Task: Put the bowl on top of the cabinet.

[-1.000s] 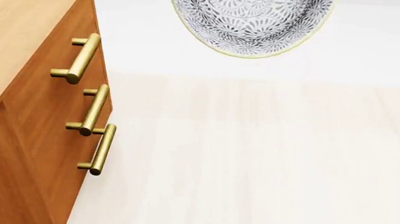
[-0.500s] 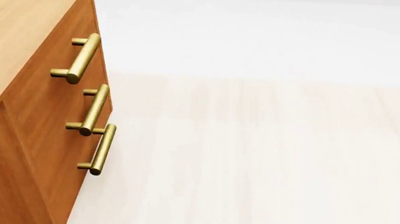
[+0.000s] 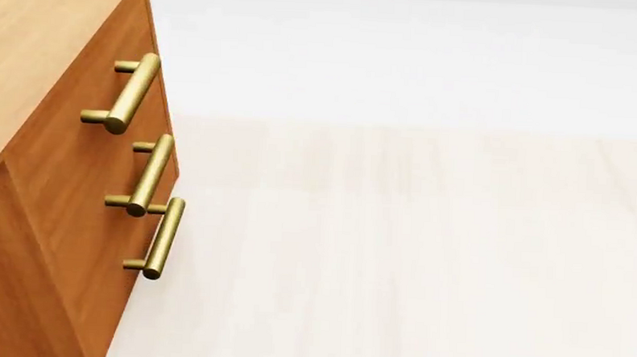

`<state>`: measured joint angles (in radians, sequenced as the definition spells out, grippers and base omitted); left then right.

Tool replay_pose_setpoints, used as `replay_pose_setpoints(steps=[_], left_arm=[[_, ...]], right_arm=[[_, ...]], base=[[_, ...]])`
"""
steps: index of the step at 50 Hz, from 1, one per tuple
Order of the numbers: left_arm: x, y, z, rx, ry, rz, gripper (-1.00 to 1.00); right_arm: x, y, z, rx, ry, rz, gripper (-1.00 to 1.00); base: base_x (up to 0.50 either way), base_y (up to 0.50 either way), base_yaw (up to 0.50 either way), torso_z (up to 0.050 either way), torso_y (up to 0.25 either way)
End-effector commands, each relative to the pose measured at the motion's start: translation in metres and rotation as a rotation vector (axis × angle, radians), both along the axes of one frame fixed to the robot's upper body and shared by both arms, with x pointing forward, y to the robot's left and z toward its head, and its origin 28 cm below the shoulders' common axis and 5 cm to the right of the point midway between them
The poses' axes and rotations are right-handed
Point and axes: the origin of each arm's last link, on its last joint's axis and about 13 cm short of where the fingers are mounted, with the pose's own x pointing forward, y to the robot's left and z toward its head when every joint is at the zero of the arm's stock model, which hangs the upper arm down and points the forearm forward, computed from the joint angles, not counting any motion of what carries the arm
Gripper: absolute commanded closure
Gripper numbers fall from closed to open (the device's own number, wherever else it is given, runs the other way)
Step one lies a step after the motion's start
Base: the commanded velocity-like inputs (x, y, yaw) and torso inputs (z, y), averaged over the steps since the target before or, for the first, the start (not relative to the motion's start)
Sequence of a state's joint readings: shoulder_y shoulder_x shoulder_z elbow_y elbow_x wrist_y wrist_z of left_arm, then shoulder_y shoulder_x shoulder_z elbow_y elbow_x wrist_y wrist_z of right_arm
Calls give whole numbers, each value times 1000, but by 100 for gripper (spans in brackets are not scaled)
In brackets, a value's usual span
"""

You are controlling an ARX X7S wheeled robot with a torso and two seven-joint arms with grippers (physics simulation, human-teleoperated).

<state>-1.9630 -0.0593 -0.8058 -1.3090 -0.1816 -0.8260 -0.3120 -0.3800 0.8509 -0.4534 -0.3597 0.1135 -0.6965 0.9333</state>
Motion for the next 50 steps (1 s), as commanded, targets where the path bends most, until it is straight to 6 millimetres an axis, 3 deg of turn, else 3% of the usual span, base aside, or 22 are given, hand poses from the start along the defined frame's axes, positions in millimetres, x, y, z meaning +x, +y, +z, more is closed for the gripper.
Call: replay_pose_setpoints(steps=[1,10,25,32,50], left_arm=[[4,14,6,-93,-4,134,100],[8,28,10,-106,-24,329,100],[11,38,15,-125,-39,505,100],[15,41,8,-140,8,590,100],[5,49,15,-174,31,775,100]], right_arm=[[-3,-1,0,4,-2,-2,-100],[-3,0,-1,3,-2,-2,-100],[-5,-1,-2,5,0,-2,-100],[-4,-1,-3,9,5,0,-100],[-5,-1,-4,11,3,-3,-100]], base=[[0,0,0,0,0],[0,0,0,0,0],[0,0,0,0,1],[0,0,0,0,0],[0,0,0,1,1]])
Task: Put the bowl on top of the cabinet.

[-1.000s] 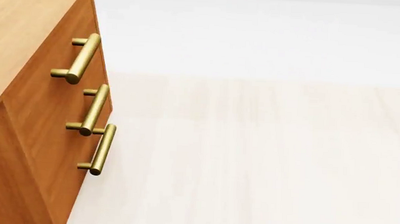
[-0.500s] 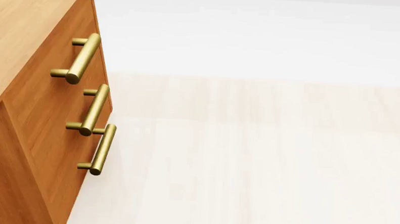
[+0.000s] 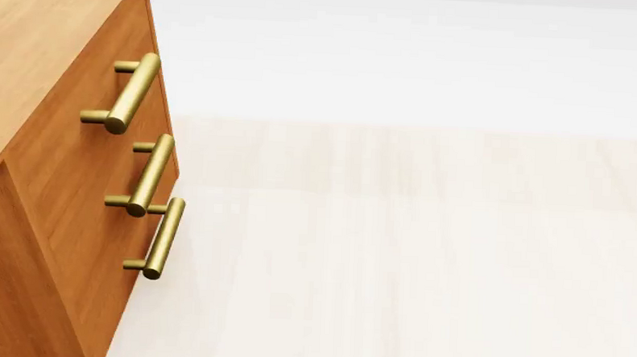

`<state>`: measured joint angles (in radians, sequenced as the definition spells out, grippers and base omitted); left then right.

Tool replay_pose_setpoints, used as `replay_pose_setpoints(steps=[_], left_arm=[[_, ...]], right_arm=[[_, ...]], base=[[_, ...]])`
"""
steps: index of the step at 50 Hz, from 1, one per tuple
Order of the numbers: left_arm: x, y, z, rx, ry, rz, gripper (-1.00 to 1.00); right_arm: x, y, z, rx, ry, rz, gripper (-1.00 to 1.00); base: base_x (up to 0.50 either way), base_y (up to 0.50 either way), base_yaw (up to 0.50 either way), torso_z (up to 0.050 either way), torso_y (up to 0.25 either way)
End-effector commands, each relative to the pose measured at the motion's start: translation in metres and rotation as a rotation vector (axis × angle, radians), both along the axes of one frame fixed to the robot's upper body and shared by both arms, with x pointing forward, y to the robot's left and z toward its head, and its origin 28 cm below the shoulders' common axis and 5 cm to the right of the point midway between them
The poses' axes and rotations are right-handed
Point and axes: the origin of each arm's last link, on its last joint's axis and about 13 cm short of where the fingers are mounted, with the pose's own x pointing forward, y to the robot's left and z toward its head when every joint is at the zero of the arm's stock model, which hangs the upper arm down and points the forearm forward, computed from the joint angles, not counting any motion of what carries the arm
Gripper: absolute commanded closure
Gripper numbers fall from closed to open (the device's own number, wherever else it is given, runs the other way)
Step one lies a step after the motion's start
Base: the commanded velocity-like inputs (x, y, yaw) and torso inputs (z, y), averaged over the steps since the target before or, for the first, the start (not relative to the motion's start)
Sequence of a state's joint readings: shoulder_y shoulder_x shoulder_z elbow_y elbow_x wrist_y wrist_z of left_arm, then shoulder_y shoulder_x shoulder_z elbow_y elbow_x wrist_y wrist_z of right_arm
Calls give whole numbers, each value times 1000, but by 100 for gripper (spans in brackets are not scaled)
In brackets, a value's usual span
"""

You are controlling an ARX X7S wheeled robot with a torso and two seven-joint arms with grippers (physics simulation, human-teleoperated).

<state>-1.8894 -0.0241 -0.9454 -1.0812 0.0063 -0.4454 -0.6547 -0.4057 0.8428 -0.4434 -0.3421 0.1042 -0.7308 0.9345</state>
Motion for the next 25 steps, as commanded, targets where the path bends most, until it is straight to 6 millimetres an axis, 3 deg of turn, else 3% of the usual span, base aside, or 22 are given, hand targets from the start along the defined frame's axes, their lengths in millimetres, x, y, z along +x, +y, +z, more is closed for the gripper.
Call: replay_pose_setpoints(steps=[1,11,25], left_arm=[[-7,6,9,-39,-4,133,100],[-4,7,6,-11,124,220,100],[2,6,3,15,310,185,100]], right_arm=[[0,0,-1,0,2,-2,-100],[0,-1,-3,6,5,-4,-100],[1,-1,-3,7,7,-4,-100]], base=[[0,0,0,0,0],[0,0,0,0,0],[0,0,0,0,1]])
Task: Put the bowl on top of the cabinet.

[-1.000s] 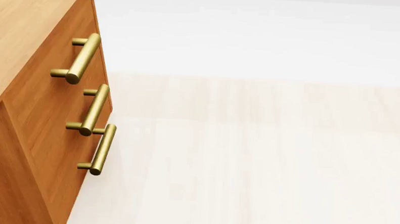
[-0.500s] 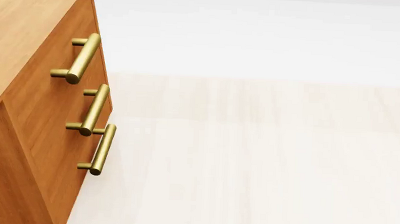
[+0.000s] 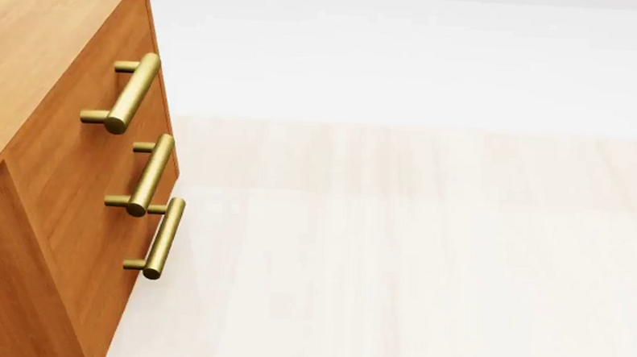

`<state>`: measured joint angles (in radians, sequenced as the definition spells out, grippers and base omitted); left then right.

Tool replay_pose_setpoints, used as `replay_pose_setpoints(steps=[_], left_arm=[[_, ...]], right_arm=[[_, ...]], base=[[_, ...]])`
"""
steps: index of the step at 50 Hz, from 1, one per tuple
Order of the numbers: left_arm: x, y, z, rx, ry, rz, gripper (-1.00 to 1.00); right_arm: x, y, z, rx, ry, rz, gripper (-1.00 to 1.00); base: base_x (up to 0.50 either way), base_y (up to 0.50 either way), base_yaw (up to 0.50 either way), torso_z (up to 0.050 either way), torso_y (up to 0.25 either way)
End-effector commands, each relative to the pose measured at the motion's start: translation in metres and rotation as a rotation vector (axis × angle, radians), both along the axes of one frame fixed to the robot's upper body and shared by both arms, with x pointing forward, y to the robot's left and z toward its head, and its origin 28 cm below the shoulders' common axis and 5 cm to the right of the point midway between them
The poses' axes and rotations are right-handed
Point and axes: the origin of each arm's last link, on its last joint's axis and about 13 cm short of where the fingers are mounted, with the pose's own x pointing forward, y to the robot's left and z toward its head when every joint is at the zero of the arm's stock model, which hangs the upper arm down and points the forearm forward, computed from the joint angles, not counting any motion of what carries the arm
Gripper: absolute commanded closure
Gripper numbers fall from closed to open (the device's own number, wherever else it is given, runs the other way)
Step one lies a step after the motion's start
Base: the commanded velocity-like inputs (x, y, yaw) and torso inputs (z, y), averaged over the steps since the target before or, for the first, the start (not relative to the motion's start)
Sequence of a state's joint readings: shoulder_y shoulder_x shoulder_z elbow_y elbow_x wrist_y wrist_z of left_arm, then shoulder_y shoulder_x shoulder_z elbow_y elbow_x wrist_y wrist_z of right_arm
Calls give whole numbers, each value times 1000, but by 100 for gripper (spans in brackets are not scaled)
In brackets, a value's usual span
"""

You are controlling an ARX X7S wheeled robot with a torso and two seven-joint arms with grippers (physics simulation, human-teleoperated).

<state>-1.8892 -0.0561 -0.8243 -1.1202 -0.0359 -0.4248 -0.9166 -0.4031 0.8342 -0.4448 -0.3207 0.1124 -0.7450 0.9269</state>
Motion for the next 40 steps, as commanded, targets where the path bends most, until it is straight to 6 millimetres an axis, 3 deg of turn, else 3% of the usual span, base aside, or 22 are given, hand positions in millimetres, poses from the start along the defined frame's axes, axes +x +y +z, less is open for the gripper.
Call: replay_pose_setpoints(steps=[1,15,40], left_arm=[[1,1,2,-8,106,7,100],[-1,1,4,2,170,14,100],[7,8,-23,-48,268,20,100]], right_arm=[[1,0,0,2,2,1,-100],[0,0,-1,3,3,-1,-100],[3,-1,-1,3,14,-15,-100]], base=[[0,0,0,0,0],[0,0,0,0,1],[0,0,0,0,0]])
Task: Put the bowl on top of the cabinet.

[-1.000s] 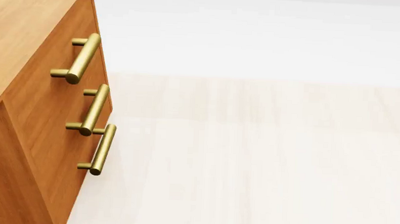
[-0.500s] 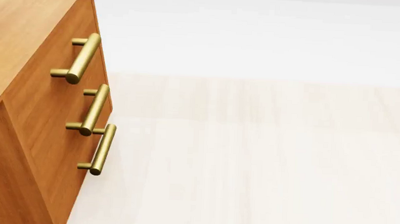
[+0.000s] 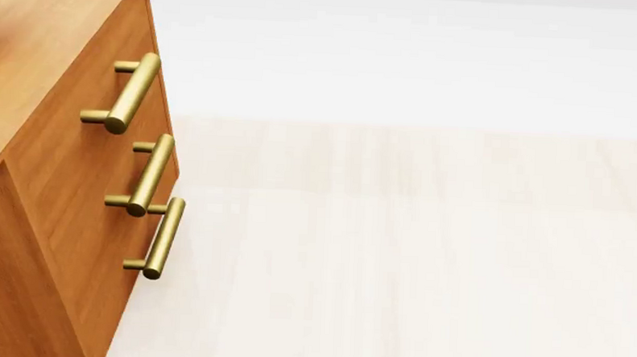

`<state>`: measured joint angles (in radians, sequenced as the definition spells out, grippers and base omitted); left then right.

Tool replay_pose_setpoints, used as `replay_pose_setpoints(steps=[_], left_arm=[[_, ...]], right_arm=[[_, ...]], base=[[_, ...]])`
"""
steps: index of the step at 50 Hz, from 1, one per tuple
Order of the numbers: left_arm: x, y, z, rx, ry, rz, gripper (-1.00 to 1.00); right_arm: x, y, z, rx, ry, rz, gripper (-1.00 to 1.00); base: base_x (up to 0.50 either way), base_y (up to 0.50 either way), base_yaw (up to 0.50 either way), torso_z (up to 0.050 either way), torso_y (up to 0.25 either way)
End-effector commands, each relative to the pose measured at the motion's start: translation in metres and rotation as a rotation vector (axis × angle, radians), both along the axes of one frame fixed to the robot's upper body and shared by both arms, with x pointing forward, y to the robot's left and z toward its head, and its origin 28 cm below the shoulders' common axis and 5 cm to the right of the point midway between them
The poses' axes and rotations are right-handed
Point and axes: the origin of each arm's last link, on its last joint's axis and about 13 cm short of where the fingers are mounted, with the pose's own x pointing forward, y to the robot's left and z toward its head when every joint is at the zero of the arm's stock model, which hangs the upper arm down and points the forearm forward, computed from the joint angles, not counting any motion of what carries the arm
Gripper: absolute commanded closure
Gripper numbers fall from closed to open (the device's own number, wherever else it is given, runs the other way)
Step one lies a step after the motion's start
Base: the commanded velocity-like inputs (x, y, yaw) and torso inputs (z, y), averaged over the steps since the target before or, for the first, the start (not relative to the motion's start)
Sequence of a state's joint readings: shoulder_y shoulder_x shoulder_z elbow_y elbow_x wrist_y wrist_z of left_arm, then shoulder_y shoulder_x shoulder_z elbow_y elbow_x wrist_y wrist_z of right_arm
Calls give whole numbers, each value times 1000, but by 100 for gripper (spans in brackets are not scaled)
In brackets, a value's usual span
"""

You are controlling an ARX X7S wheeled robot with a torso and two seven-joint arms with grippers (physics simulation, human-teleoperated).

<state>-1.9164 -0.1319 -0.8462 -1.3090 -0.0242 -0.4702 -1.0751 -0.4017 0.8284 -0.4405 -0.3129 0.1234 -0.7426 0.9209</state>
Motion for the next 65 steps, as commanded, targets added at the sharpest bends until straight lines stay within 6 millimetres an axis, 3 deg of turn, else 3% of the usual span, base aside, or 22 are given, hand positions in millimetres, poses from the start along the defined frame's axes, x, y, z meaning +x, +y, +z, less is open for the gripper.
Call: replay_pose_setpoints(steps=[1,36,37,65], left_arm=[[3,6,-8,-26,19,24,100],[7,9,-23,-43,36,17,100],[7,9,-22,-38,41,27,-100],[4,11,-15,-8,22,29,-100]], right_arm=[[2,0,-1,0,9,-10,-100],[2,0,-2,2,15,-10,-100],[2,-1,-2,3,16,-11,-100],[2,-1,-4,5,19,-3,-100]], base=[[0,0,0,0,0],[0,0,0,0,0],[0,0,0,0,0],[0,0,0,0,0]])
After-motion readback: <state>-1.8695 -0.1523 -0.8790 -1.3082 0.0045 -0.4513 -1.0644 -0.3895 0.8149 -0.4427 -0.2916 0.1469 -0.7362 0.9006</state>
